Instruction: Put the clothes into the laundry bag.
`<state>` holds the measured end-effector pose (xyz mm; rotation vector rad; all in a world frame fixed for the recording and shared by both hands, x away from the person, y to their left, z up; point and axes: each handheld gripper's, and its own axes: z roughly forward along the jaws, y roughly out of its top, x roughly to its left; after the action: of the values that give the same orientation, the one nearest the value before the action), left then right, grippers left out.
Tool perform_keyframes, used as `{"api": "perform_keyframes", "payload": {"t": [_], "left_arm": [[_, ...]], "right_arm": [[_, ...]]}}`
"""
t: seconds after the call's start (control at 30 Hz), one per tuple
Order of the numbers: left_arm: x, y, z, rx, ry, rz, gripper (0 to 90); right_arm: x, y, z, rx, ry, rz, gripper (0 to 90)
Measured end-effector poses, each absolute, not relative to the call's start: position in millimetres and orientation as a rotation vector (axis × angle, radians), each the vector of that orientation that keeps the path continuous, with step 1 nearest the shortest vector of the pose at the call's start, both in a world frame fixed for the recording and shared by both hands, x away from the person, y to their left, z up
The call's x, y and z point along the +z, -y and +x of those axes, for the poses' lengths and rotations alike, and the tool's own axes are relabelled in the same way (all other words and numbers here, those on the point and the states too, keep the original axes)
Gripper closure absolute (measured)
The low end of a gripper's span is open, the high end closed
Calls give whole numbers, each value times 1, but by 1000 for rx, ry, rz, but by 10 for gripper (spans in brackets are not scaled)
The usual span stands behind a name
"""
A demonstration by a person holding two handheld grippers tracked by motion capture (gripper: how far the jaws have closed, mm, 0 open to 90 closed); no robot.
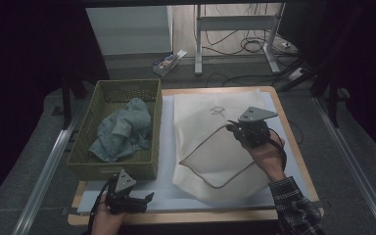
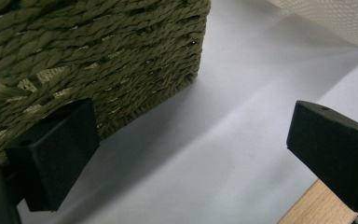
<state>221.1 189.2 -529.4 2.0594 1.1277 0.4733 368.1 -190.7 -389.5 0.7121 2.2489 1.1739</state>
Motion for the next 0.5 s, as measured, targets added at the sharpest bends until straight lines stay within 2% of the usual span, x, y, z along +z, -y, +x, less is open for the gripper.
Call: {"api": "perform_keyframes", "payload": {"t": [0.5], "left_arm": [[-528,-189,220,477,-1117,2059,24]], "right_arm": [[-398,199,366,1206,-2249,739,835]]}}
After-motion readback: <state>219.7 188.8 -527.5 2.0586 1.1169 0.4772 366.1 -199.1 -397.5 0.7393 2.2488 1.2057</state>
